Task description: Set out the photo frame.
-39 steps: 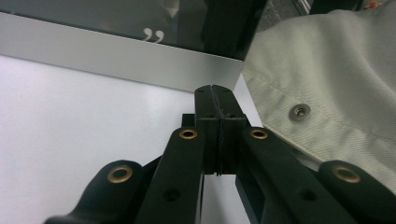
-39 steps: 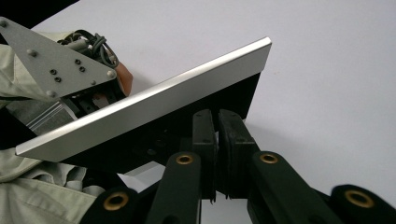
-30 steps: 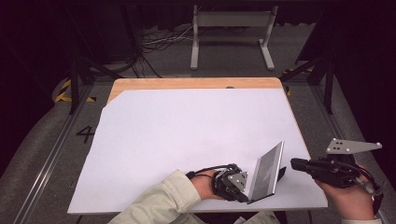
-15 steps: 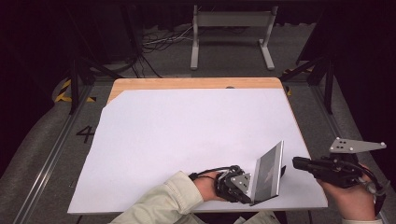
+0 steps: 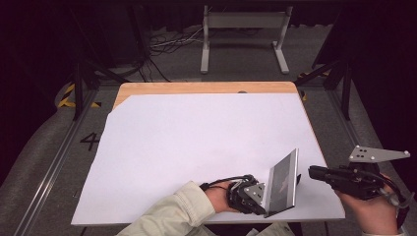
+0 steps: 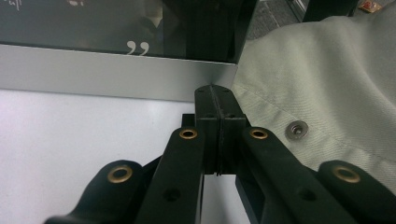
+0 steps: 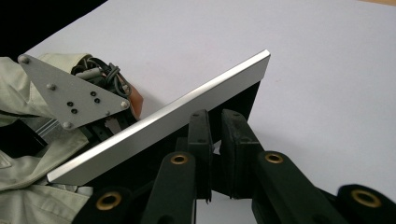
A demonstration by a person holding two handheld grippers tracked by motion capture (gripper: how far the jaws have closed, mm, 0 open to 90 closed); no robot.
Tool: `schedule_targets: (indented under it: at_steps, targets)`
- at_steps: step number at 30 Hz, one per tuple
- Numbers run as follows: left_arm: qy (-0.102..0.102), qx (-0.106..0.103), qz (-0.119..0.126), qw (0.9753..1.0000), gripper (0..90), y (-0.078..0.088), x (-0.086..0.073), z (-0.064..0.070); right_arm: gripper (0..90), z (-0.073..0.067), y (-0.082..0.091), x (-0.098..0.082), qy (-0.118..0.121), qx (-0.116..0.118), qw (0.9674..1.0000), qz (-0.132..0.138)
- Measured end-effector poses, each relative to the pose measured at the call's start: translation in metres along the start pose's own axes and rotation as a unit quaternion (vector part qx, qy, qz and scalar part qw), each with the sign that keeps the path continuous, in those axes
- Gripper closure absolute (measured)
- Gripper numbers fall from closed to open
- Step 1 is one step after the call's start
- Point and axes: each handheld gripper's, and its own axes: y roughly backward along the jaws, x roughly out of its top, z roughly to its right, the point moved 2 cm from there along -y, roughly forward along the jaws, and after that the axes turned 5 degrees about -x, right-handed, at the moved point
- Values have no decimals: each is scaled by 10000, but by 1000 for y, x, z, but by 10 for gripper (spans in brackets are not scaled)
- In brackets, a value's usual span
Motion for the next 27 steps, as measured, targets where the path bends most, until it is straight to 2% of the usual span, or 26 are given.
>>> schedule_targets:
  at_steps: [10, 16, 22, 27]
  targets:
    - [26, -7, 48, 10000, 899, -6, 5, -2, 819, -1, 6, 0, -18, 40, 10000, 44]
    - [1, 36, 33, 10000, 899, -5, 5, -1, 744, -1, 6, 1, -227, 159, 9996, 8]
    - [70, 157, 132, 9998, 897, 12, 1, -3, 699, -5, 6, 3, -380, 198, 9991, -1]
    - [189, 304, 231, 9991, 871, 32, -10, -3, 649, -7, 8, 7, -541, 254, 9982, 1]
